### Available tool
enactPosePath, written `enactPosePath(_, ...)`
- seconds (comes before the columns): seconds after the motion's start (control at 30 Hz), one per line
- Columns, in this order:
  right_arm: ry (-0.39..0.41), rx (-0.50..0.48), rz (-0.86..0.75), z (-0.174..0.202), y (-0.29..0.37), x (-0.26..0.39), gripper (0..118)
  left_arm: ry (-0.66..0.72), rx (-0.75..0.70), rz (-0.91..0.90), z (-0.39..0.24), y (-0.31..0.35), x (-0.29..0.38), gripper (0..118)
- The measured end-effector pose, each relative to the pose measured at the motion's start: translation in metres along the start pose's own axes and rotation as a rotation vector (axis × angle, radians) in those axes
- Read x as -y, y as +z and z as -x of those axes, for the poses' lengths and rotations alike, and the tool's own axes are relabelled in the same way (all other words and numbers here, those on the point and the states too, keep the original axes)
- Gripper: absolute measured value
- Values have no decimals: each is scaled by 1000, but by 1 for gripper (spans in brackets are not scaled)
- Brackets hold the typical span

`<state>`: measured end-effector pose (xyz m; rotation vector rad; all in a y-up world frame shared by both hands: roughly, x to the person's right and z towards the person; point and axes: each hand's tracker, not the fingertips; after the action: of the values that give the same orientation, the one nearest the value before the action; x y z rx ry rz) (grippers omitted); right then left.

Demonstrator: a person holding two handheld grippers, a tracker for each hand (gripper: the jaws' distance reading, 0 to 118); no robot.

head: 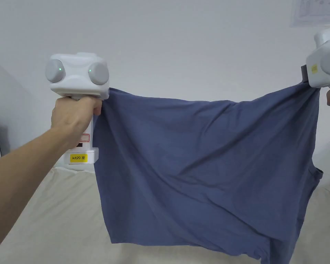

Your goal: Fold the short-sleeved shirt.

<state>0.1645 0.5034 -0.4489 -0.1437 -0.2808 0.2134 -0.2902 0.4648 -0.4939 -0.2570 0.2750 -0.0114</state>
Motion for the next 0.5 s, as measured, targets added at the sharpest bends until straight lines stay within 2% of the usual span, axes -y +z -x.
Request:
enactPosePath(0.27, 2, -23, 115, 18, -39, 67, 2, -25, 19, 129, -28, -55, 72, 0)
enactPosePath(0.43, 15, -54, 225, 32, -52, 135, 2, -36, 28, 228, -38, -80, 134, 0)
enactPosePath(0.5, -8, -73, 270, 37, -52, 170, 2, -51, 35, 275, -37, -85, 166, 0)
